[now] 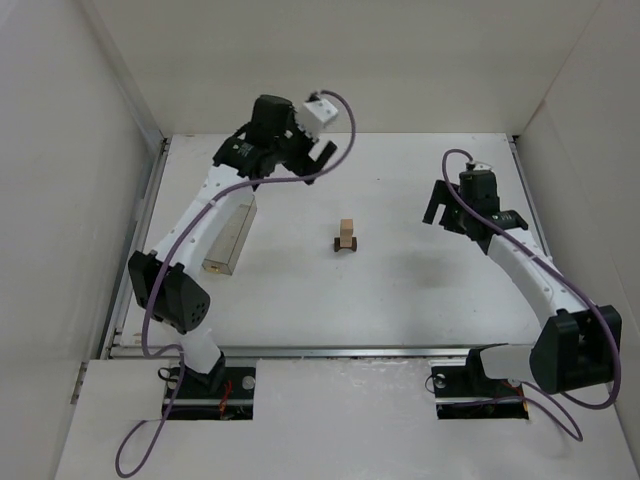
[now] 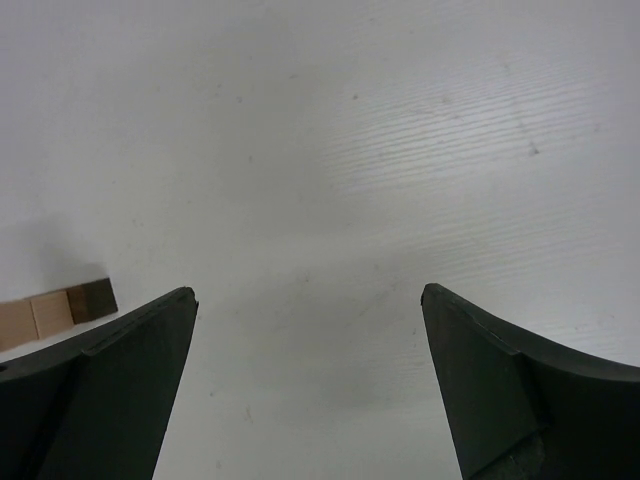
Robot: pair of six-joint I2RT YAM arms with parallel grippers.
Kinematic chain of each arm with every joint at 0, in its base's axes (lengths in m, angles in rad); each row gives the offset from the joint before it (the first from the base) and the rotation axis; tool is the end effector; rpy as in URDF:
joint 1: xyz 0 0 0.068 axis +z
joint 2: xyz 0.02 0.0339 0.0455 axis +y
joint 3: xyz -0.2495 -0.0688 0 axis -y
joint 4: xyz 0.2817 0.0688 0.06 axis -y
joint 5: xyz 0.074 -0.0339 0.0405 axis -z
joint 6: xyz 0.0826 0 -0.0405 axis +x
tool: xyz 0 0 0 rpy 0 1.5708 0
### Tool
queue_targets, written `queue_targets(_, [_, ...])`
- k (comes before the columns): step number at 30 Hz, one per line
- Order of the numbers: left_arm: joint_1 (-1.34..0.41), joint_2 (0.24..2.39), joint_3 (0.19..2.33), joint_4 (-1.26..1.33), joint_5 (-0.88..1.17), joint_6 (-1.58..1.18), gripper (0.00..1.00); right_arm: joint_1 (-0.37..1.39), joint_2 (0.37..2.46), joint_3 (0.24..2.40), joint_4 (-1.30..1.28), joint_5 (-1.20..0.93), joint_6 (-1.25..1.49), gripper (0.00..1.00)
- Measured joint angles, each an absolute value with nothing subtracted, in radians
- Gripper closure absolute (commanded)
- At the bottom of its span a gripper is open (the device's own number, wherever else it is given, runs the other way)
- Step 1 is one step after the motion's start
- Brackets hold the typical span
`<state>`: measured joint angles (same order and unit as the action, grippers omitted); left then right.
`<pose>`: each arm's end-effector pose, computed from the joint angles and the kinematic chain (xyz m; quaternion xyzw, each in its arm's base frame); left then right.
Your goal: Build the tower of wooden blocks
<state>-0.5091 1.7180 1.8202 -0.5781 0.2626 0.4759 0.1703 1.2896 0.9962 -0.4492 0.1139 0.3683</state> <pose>0.3977 -0.2465 0.3783 0.4603 0.7137 -0.1203 0.5141 0.3492 0.0505 0.2236 0.1131 0.9073 0.0566 0.4011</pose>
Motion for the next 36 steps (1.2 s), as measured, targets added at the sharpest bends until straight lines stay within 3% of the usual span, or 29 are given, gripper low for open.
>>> queue_targets(10, [-0.357, 1.709, 1.672, -0.323, -0.693, 0.117, 0.0, 0.17, 1.301, 1.102, -0.509, 0.361, 0.454, 0.0])
queue_targets(14, [-0.358, 1.712, 1.592, -0.292, -0.881, 0.078, 0.0, 0.17, 1.305, 1.106, -0.528, 0.409, 0.467, 0.0])
queue_targets(20, [-0.358, 1.712, 1.575, -0.252, -0.981, 0.06, 0.0, 0.17, 1.305, 1.106, -0.544, 0.438, 0.472, 0.0])
queue_targets(36, [-0.358, 1.712, 1.575, -0.25, -0.995, 0.051, 0.0, 0.17, 1.311, 1.107, -0.545, 0.447, 0.472, 0.0])
